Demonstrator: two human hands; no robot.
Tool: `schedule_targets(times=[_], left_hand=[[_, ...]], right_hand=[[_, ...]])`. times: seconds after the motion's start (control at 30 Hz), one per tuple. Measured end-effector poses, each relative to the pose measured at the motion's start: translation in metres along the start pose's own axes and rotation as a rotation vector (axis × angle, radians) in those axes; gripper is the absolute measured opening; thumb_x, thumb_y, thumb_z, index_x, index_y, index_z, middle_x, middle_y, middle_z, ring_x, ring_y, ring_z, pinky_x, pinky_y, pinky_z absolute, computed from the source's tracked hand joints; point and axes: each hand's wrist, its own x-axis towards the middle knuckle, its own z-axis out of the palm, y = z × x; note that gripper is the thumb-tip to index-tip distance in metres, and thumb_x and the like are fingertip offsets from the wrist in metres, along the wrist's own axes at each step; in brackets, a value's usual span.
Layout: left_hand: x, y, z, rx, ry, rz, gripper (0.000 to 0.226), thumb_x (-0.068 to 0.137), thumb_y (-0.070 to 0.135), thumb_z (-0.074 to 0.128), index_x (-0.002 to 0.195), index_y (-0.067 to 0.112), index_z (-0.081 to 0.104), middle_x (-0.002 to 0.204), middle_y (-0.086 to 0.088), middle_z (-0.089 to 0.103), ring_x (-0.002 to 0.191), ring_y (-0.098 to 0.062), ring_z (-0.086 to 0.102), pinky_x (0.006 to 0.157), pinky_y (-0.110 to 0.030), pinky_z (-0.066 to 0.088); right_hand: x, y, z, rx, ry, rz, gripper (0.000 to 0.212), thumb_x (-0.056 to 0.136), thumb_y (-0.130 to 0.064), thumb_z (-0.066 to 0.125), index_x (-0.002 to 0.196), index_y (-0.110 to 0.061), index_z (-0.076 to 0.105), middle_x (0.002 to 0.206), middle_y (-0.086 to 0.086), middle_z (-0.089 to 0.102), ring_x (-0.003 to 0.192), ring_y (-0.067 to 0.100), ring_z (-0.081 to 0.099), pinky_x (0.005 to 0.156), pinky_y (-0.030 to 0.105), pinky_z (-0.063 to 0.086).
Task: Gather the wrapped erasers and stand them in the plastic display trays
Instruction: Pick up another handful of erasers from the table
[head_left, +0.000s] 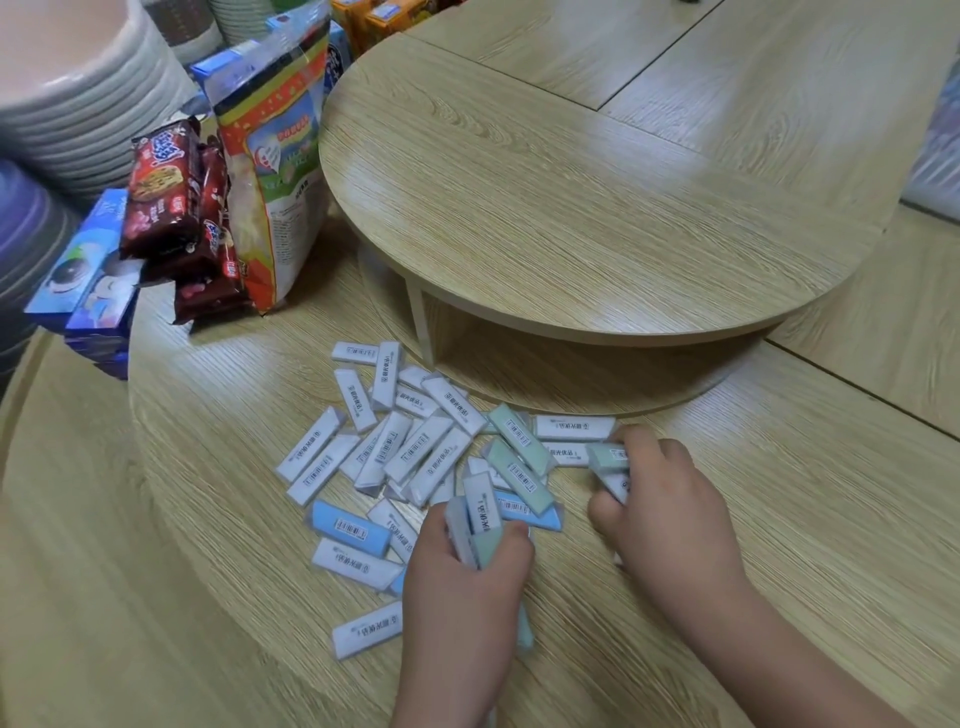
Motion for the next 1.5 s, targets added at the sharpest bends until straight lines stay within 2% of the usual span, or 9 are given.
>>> schedule_targets(times=[0.17, 0.33, 0.57, 0.7, 0.93, 1.17, 1.27, 1.4, 1.5], left_hand=[[0.001, 0.000, -0.002, -0.005, 0.015, 0.022, 0.009, 0.081, 0.026, 0.075, 0.083, 0.022, 0.067, 0.070, 0.011, 0.066, 0.059, -0.002, 0.061, 0.066, -0.050, 0.060], [0.006, -0.005, -0.004, 0.002, 0.012, 0.056, 0.009, 0.082, 0.026, 0.075, 0.083, 0.021, 0.067, 0.066, 0.013, 0.066, 0.057, -0.001, 0.060, 0.059, -0.029, 0.051], [0.002, -0.001, -0.008, -0.017, 0.009, 0.021, 0.009, 0.083, 0.027, 0.074, 0.085, 0.024, 0.067, 0.069, 0.018, 0.066, 0.058, 0.002, 0.061, 0.067, -0.052, 0.060], [0.001, 0.001, -0.012, -0.029, 0.033, 0.015, 0.010, 0.080, 0.031, 0.075, 0.084, 0.027, 0.067, 0.072, 0.018, 0.066, 0.061, 0.002, 0.061, 0.069, -0.054, 0.060], [0.003, 0.001, -0.031, -0.033, 0.079, 0.033, 0.012, 0.079, 0.032, 0.076, 0.078, 0.034, 0.065, 0.069, 0.007, 0.063, 0.056, -0.006, 0.058, 0.066, -0.057, 0.058], [0.007, -0.001, -0.046, -0.038, 0.093, 0.083, 0.013, 0.079, 0.025, 0.078, 0.079, 0.021, 0.065, 0.058, 0.011, 0.061, 0.051, -0.002, 0.057, 0.062, -0.043, 0.057], [0.007, 0.000, -0.051, -0.031, 0.115, 0.102, 0.013, 0.078, 0.024, 0.078, 0.078, 0.023, 0.065, 0.064, 0.012, 0.065, 0.055, -0.002, 0.060, 0.057, -0.033, 0.054], [0.009, -0.002, -0.060, -0.021, 0.143, 0.093, 0.017, 0.076, 0.029, 0.079, 0.070, 0.026, 0.063, 0.062, -0.002, 0.065, 0.061, -0.022, 0.067, 0.054, -0.044, 0.055], [0.009, -0.002, -0.063, -0.009, 0.138, 0.094, 0.014, 0.078, 0.032, 0.076, 0.074, 0.033, 0.062, 0.068, -0.012, 0.066, 0.065, -0.031, 0.066, 0.057, -0.053, 0.056]], right_hand=[[0.004, 0.001, -0.004, 0.136, 0.000, 0.013, 0.046, 0.078, -0.019, 0.065, 0.121, -0.024, 0.052, 0.095, -0.004, 0.049, 0.074, 0.019, 0.047, 0.063, 0.030, 0.034], [0.003, 0.003, -0.005, 0.137, -0.001, -0.015, 0.044, 0.078, -0.019, 0.066, 0.120, -0.024, 0.052, 0.090, -0.005, 0.057, 0.073, 0.018, 0.052, 0.059, 0.030, 0.032], [-0.003, 0.002, 0.004, 0.084, 0.020, -0.117, 0.036, 0.081, -0.027, 0.070, 0.112, -0.022, 0.052, 0.090, 0.000, 0.056, 0.075, 0.022, 0.054, 0.062, 0.031, 0.034], [-0.004, -0.001, 0.004, 0.066, 0.009, -0.102, 0.037, 0.083, -0.042, 0.071, 0.107, -0.024, 0.050, 0.085, -0.002, 0.055, 0.072, 0.020, 0.053, 0.060, 0.031, 0.034], [-0.008, 0.001, 0.002, -0.019, 0.002, -0.214, 0.045, 0.062, -0.011, 0.083, 0.098, -0.012, 0.057, 0.083, 0.006, 0.056, 0.063, 0.028, 0.055, 0.055, 0.029, 0.034], [0.014, -0.041, -0.012, 0.137, -0.035, -0.261, 0.035, 0.085, -0.025, 0.066, 0.115, -0.022, 0.048, 0.106, -0.004, 0.040, 0.079, 0.019, 0.047, 0.061, 0.029, 0.033], [0.020, -0.071, -0.005, 0.052, -0.100, -0.317, 0.042, 0.085, -0.031, 0.065, 0.120, -0.022, 0.045, 0.115, 0.000, 0.038, 0.084, 0.023, 0.057, 0.064, 0.032, 0.041], [0.018, -0.078, 0.009, -0.125, -0.140, -0.377, 0.054, 0.079, -0.040, 0.073, 0.121, -0.016, 0.049, 0.123, 0.009, 0.041, 0.085, 0.027, 0.064, 0.066, 0.035, 0.053], [0.017, -0.075, 0.014, -0.149, -0.132, -0.422, 0.056, 0.079, -0.047, 0.072, 0.120, -0.016, 0.049, 0.123, 0.010, 0.045, 0.098, 0.027, 0.060, 0.076, 0.035, 0.054]])
